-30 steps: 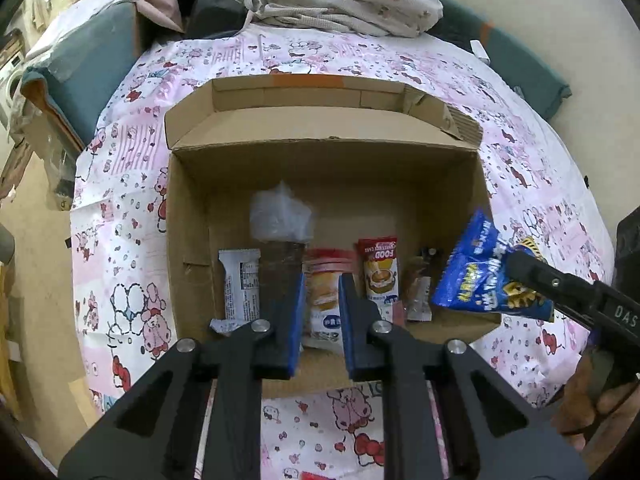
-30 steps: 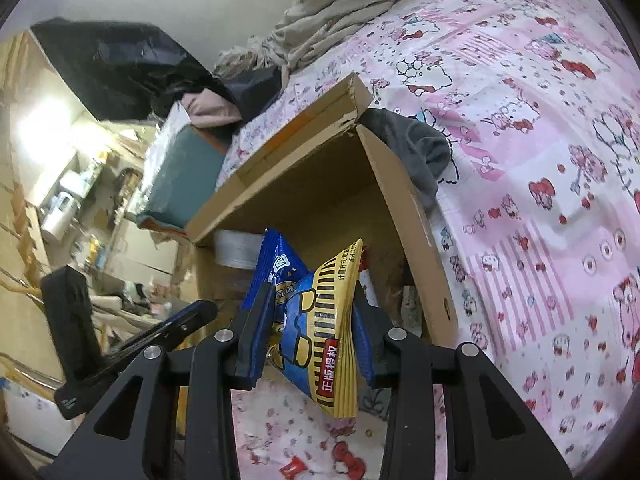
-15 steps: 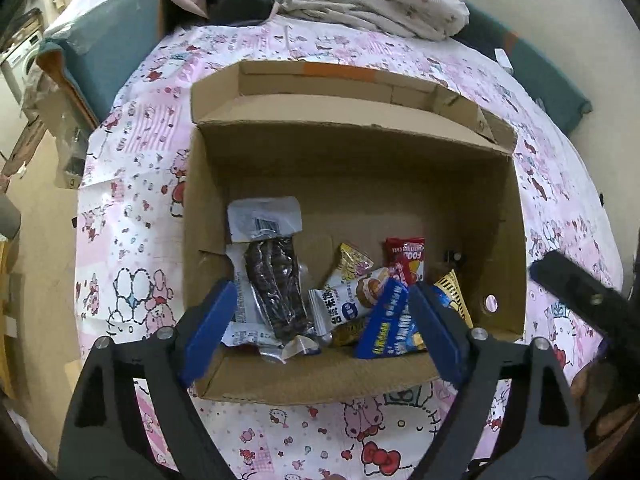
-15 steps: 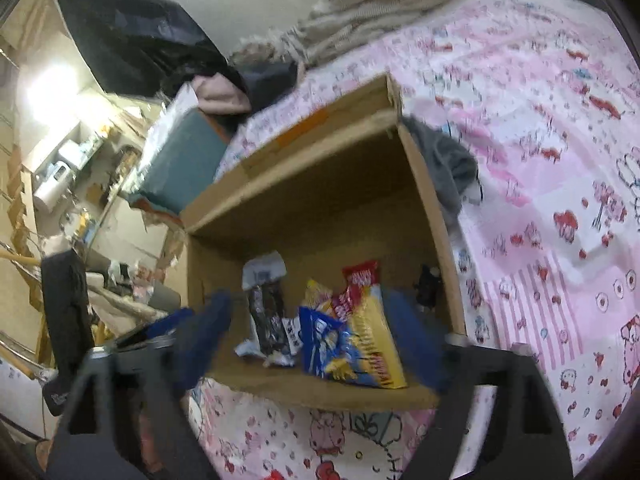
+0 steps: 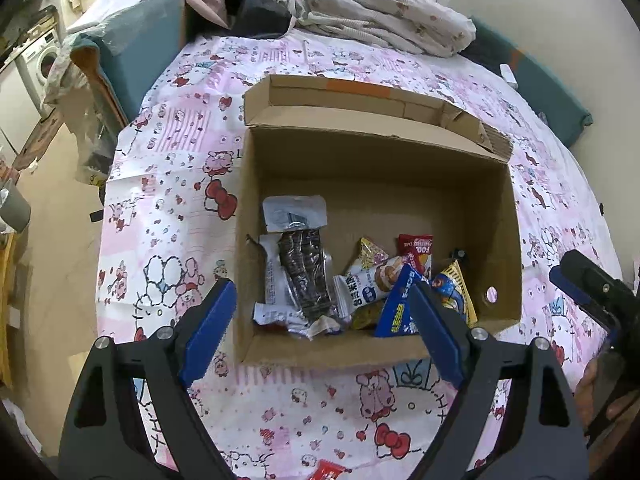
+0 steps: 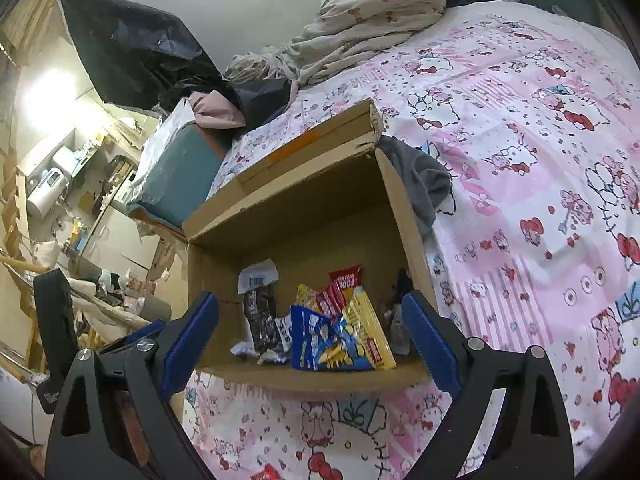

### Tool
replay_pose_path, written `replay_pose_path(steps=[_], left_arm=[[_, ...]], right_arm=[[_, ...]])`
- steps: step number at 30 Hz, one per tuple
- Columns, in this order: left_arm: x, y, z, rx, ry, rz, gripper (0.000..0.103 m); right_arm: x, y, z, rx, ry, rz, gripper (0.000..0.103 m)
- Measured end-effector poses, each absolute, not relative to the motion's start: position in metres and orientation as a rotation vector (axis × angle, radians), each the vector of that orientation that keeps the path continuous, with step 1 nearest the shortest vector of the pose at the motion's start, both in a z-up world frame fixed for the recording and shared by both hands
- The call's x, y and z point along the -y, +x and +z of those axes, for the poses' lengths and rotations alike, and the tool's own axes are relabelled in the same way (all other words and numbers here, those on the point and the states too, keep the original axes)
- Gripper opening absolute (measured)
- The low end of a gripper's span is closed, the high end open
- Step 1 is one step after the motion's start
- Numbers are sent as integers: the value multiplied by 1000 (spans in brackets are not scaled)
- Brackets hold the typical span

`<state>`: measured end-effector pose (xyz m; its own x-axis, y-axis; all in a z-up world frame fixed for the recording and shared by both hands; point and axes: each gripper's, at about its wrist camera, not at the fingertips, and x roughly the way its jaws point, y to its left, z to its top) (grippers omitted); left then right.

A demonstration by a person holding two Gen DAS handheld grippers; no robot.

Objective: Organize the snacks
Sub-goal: 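Withdraw both tools from the box toward the remaining snacks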

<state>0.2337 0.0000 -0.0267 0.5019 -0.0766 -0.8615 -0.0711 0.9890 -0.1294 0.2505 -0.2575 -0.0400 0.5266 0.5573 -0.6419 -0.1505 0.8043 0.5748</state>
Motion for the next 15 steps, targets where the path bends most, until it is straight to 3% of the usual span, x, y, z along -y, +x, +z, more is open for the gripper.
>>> replay_pose_path(steps=[6,15], left_arm=[[-6,209,-23,-1035,-161,-4,85],[-8,176,-29,-1064,-111,1,88]], right_arm=[[253,230,-35,-929,460,468,102],[254,199,-46,-989,470,444,103]])
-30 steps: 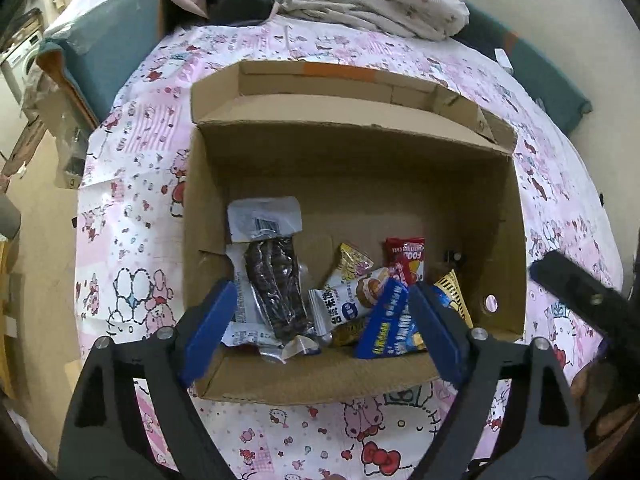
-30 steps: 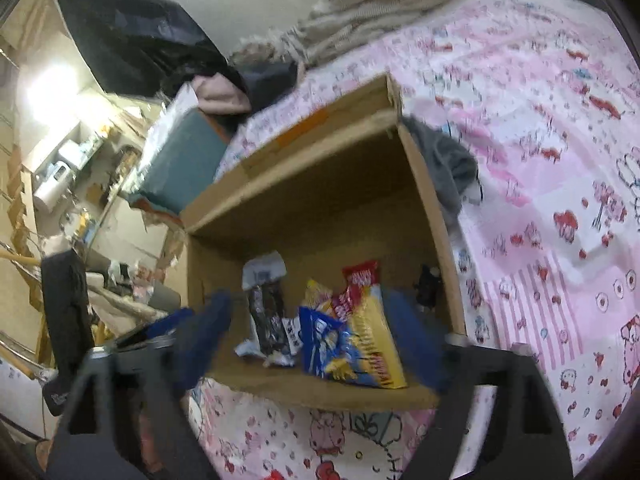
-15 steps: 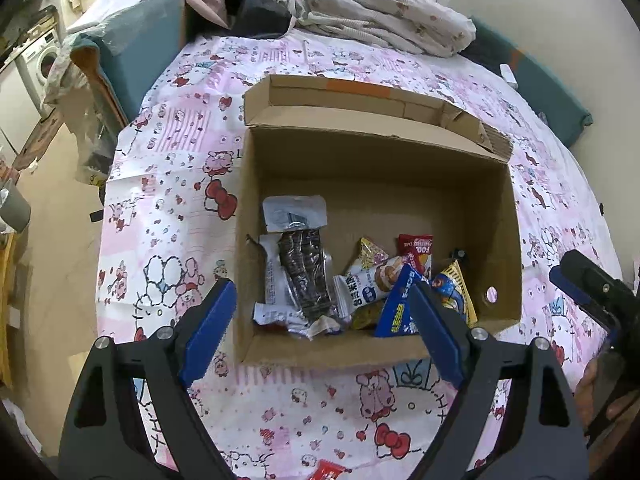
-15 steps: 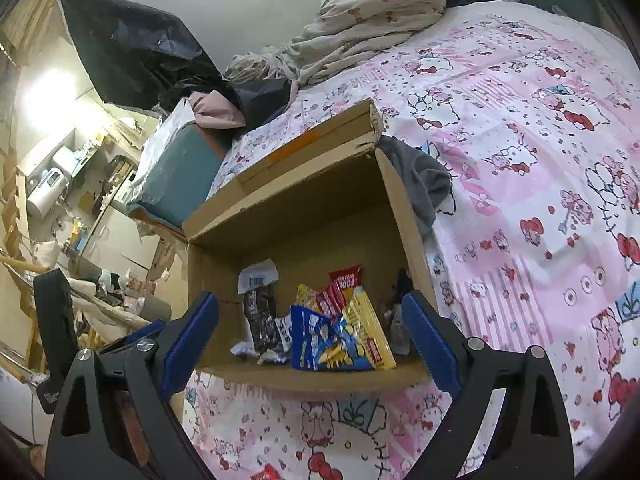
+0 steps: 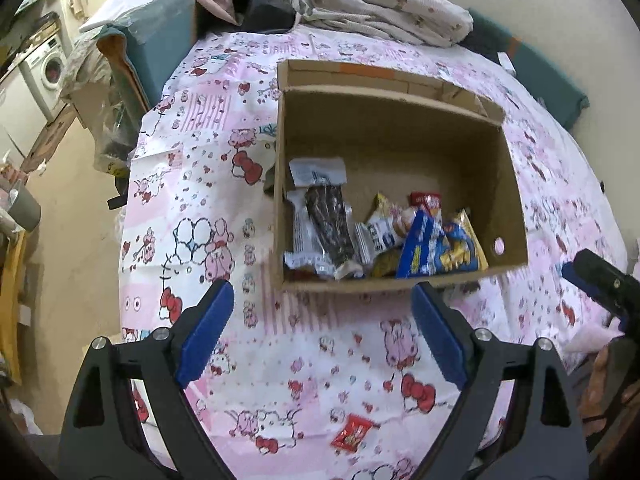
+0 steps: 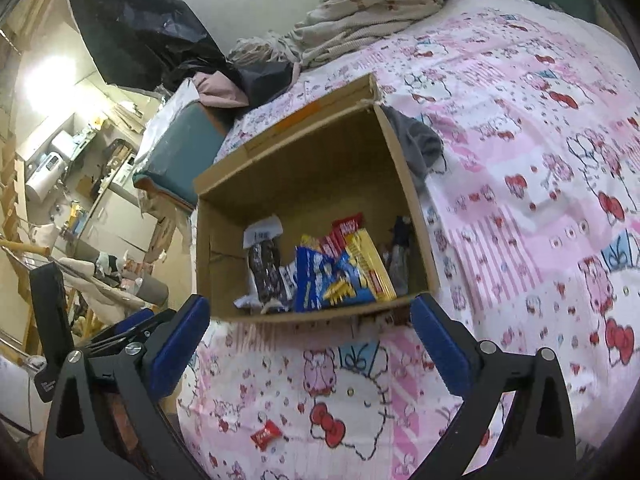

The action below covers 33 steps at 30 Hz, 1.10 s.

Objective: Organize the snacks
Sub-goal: 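Withdraw both tools from the box toward the remaining snacks, then grasp the small red candy with the left tool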

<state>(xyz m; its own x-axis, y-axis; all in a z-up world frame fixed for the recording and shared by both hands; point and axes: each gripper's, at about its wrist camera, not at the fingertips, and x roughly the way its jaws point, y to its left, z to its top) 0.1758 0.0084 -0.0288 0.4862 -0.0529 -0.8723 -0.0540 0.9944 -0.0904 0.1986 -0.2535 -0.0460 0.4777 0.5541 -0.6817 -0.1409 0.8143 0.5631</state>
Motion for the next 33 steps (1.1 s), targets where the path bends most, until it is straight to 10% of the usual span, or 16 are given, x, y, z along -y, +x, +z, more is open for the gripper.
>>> replay_pose_path(steps=[18,27,33], left_arm=[[60,127,-139,-1500,100,-281,86],[74,127,-177,-1594,132,-269,22],[74,131,-165,-1562,122,-287,13]], right_arm=[[261,177,-75,-1100,581,392,103],[268,178,-74,-1093,619,390,103],[274,180,-77,-1097,672,387,103]])
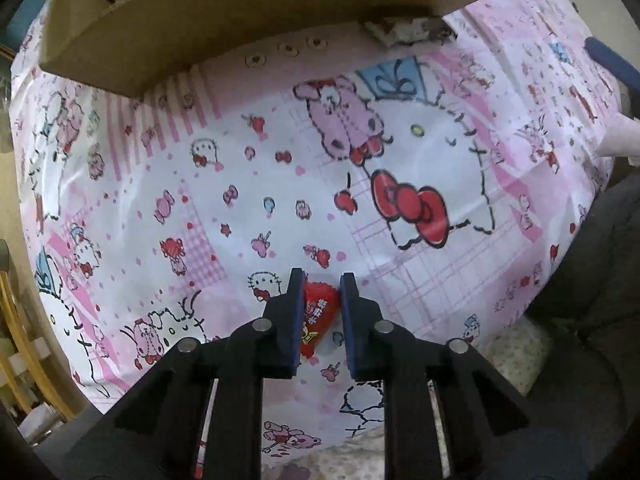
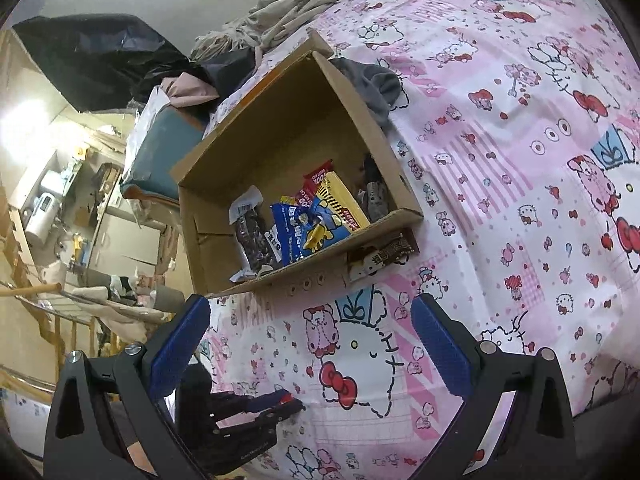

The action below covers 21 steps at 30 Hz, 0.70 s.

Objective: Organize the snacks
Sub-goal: 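Grasp the small red candy with the left tool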

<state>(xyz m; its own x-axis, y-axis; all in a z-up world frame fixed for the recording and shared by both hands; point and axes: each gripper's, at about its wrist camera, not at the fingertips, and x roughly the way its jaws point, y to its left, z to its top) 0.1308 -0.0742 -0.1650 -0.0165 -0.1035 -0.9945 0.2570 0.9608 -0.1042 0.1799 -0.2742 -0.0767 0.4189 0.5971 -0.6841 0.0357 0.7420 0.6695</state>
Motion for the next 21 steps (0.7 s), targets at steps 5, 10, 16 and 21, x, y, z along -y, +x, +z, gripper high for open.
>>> replay_pose_path(steps=[5,10,16,21], left_arm=[[62,134,-152,-1536,46,-261,1],[54,139,-139,-1516,-15,-257,0],[27,144,-117,-1448,-118,-262,0],[4,147,-115,-1412,-213,-192,2]], right_arm=[[276,180,-77,-1100,688,385,103],[277,180,-78,-1101,691,380,103],[282,179,-79,-1097,700,365,103],[285,180,-82,-1103,731,356,103]])
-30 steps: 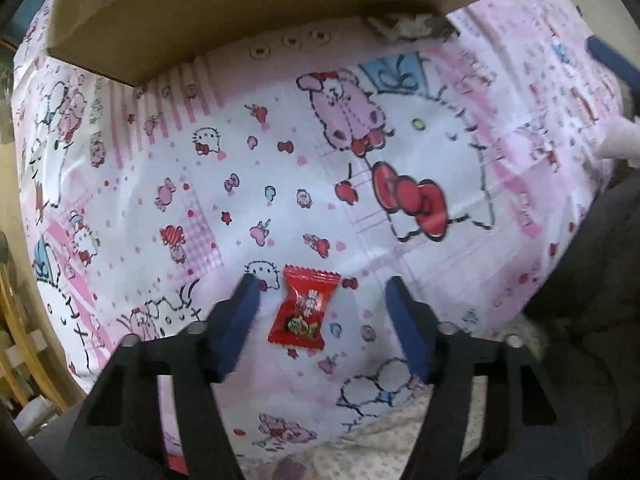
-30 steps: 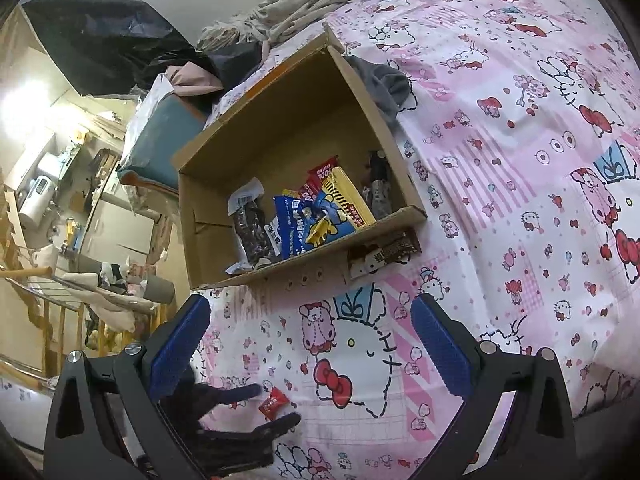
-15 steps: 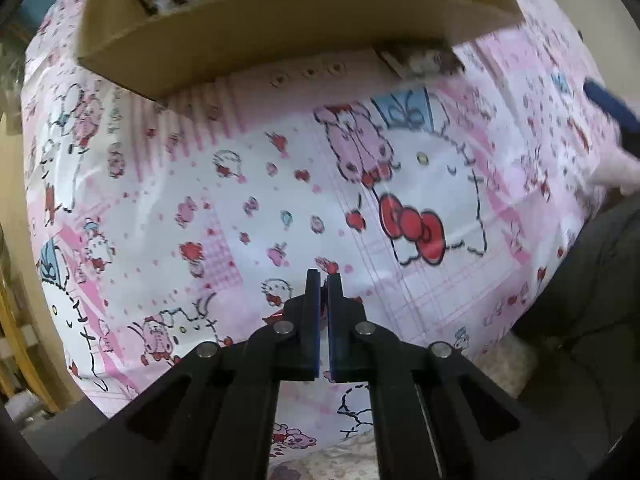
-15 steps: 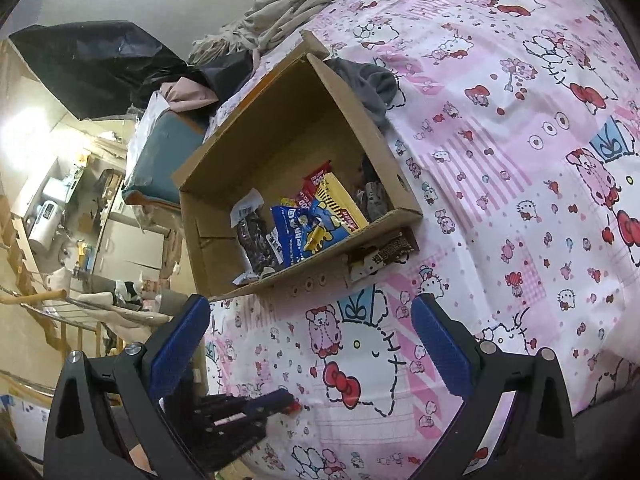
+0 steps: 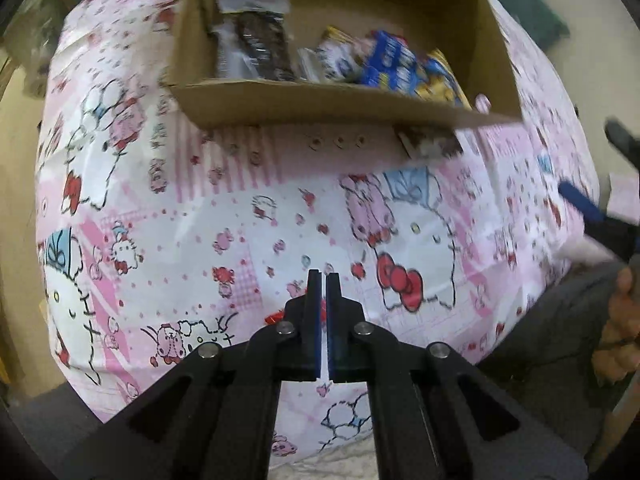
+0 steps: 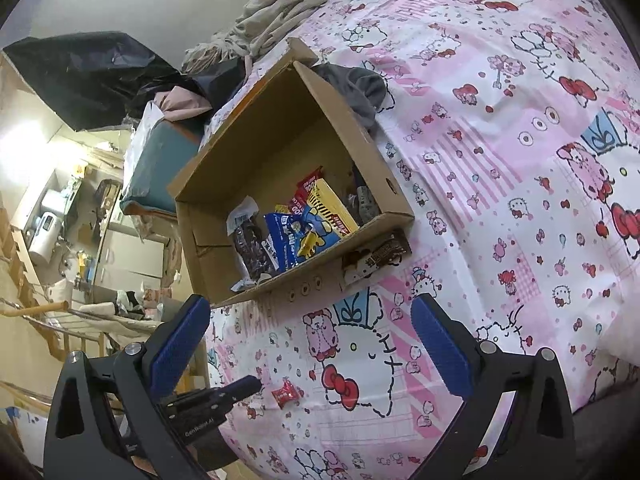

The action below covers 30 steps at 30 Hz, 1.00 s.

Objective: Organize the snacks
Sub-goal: 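Grasp the small red candy with the left tool, then grasp the chocolate bar with the right tool while the left tool holds the red candy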

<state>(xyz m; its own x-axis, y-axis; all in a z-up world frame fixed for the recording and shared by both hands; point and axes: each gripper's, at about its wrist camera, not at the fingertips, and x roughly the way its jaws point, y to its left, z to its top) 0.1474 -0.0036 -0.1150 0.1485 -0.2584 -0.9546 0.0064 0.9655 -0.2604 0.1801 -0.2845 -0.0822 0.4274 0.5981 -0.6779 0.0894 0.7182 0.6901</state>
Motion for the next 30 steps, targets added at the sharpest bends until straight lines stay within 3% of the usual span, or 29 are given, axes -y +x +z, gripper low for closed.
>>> replay_pose_path(steps=[2,3,4,11,12,13,14,15,16,20,30], left_arm=[[3,149,-122,-1445,-254,-171,26],[11,148,-124,-1457,-230,-170,54],[18,145,-125,-1448,-172,-159,63],[52,131,-162,-1561,99,-234,62],[55,130,-165,-1565,118,-250,56],[57,129,-170,-1571,150,-254,42],[58,131,-172,-1570,165,-250,35],[58,133,-173,-1566,161,-246,14],[57,135,-172,-1569,148,-250,10],[54,137,-159,-1528,155,-256,9],[9,146,-104,-1386,-141,-211,9]], right_arm=[[283,181,-84,-1113,726,353,103],[283,181,-84,-1115,724,350,103],[283,181,-84,-1114,724,349,103],[284,182,-88,-1130,727,345,103],[284,183,-89,-1134,731,344,103],[283,183,-89,-1137,732,344,103],[283,183,-89,-1138,733,346,103],[282,183,-89,-1138,729,348,103],[280,183,-88,-1137,720,352,103],[278,183,-87,-1134,695,352,103],[269,177,-95,-1163,553,281,103]])
